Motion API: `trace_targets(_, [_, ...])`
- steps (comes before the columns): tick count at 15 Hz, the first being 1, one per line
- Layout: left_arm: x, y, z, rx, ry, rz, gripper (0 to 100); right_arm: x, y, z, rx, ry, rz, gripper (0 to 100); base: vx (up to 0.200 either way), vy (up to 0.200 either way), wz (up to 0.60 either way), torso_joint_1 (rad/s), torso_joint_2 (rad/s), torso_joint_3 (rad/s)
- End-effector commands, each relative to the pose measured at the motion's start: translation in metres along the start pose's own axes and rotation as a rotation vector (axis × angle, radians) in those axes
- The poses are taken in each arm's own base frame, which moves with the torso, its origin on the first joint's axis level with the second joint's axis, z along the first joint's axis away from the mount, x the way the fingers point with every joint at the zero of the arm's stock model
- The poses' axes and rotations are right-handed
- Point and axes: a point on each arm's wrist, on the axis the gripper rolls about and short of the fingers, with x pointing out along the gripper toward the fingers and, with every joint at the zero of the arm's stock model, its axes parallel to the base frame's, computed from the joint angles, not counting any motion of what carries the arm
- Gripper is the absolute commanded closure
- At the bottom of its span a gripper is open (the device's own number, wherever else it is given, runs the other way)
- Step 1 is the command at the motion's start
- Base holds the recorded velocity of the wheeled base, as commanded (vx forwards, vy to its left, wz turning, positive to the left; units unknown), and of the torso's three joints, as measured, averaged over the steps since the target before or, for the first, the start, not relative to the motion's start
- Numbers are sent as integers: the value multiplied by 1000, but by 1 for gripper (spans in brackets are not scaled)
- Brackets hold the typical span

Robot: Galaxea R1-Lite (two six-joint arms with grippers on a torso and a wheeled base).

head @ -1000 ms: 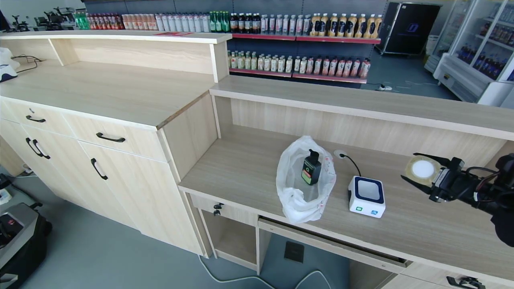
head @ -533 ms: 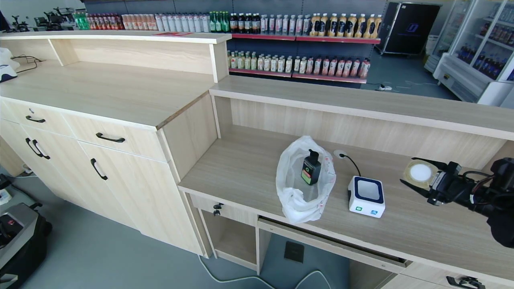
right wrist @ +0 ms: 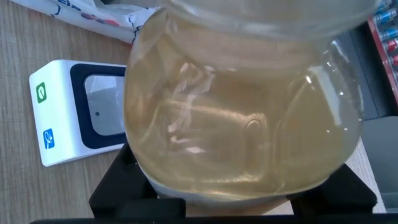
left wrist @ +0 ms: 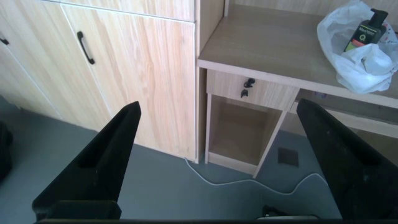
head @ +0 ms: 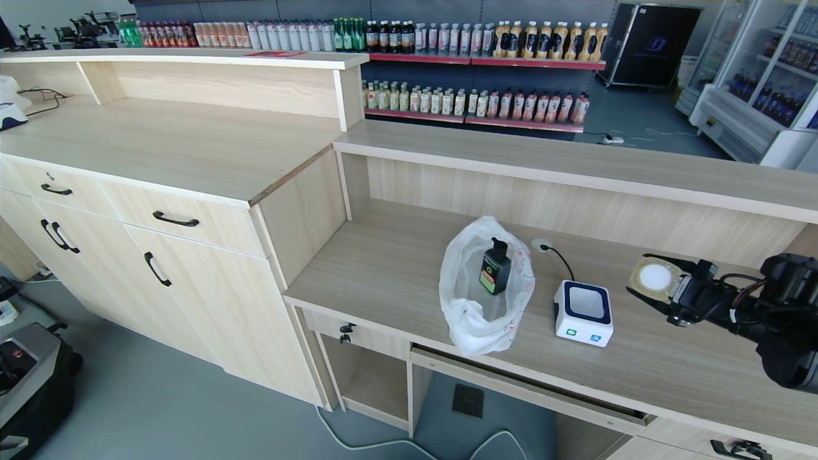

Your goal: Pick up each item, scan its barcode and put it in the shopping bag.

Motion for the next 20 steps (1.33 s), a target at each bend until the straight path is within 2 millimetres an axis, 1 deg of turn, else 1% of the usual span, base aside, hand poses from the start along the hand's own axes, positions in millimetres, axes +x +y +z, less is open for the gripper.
trace_targets(1, [0, 0, 0, 0, 0, 0, 0, 5, 2, -1, 1, -11, 5, 100, 0, 0, 0, 0, 0, 0])
trace_targets(4, [0, 0, 0, 0, 0, 0, 0, 9, 2, -3, 1, -15, 5, 100, 0, 0, 0, 0, 0, 0])
trace_targets(9, [0, 0, 0, 0, 0, 0, 0, 14, 4, 1, 2, -34, 12, 100, 0, 0, 0, 0, 0, 0])
trace_targets(20, [0, 0, 0, 0, 0, 0, 0, 17, 6, 5, 2, -44, 20, 100, 0, 0, 0, 0, 0, 0])
